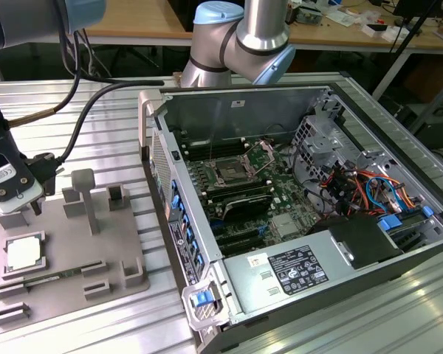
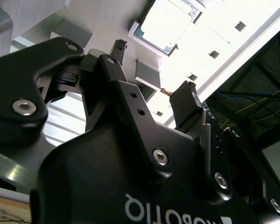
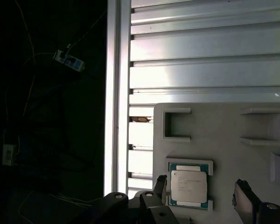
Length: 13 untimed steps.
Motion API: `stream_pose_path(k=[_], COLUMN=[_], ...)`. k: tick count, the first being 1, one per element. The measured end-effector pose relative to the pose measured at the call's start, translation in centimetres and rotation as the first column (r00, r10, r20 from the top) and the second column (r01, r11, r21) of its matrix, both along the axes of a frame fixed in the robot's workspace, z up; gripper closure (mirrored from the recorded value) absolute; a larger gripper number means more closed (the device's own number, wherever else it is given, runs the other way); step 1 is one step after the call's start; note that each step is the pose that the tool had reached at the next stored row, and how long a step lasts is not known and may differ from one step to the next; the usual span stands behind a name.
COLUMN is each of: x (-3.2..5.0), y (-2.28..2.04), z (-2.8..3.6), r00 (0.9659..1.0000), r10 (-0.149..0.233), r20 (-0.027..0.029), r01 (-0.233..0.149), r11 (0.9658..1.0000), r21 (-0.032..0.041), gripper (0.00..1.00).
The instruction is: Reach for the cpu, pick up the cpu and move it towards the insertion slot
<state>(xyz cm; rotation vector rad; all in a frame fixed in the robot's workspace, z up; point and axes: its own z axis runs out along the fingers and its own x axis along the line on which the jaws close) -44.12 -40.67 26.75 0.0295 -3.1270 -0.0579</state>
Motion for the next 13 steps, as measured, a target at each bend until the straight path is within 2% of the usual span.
stream_pose_path(k=[7, 8, 9, 10, 13], x=[0.0, 0.0, 0.0, 0.0, -0.01], y=[0.0, -0.01, -0.02, -1.06, -1.12], z=[-0.07, -0.28, -0.91, -2.29, -2.98], r00=[1.0, 1.0, 1.0, 1.0, 1.0], r10=[0.0, 0.0, 0.0, 0.0, 0.0], r20=[-0.0005, -0.0017, -0.0019, -0.0016, -0.0017], r01=[0.0, 0.0, 0.0, 0.0, 0.0], r11=[1.0, 1.0, 1.0, 1.0, 1.0], r21=[0.0, 0.0001, 0.001, 0.0013, 0.0013], gripper=[0.34, 0.34, 0.34, 0.34, 0.34])
